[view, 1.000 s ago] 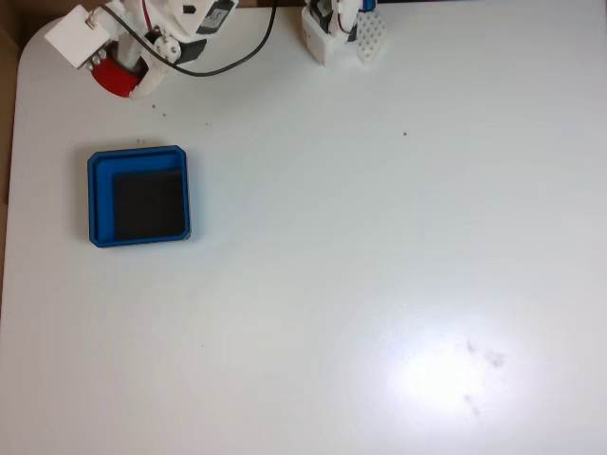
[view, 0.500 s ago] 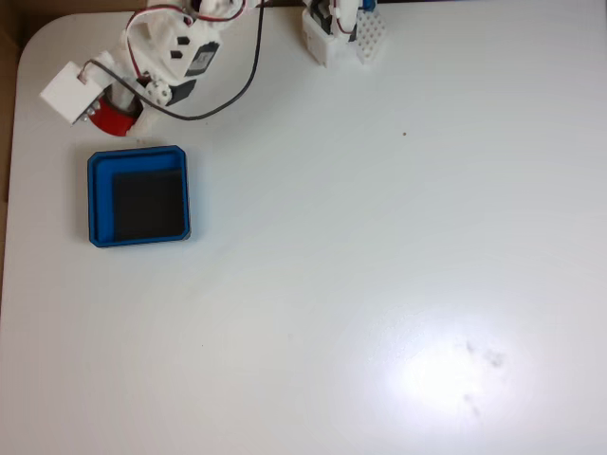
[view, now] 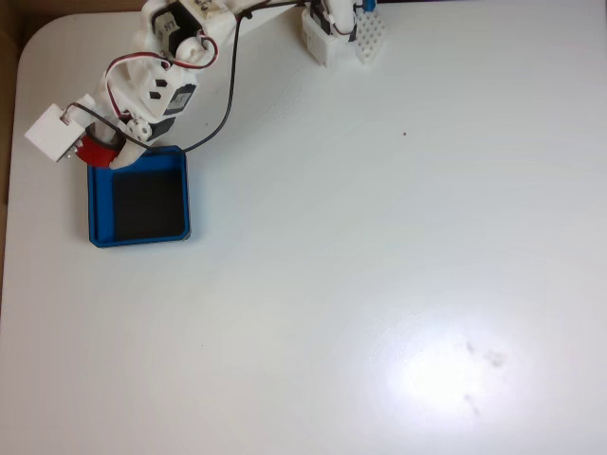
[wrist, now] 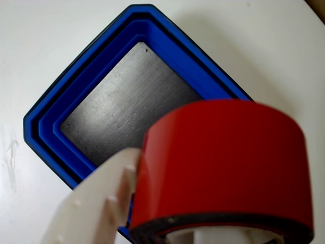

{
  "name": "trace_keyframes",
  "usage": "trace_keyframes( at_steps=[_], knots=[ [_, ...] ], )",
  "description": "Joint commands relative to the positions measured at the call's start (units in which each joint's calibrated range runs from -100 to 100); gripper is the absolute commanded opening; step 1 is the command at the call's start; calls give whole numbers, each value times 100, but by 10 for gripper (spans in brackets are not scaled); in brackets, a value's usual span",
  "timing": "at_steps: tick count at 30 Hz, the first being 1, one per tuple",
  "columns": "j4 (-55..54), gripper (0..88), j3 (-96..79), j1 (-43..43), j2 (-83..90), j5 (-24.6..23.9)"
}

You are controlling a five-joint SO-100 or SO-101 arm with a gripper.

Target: Pick the red roll and drop it in the blue box

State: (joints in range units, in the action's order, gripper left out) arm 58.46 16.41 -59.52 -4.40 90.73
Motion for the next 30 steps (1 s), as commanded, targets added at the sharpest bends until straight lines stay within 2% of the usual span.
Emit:
trace_keyframes(
  at_steps=[1, 30],
  knots=[
    [136, 7, 281, 66, 47, 33],
    [87, 7, 353, 56, -864, 24]
  ],
)
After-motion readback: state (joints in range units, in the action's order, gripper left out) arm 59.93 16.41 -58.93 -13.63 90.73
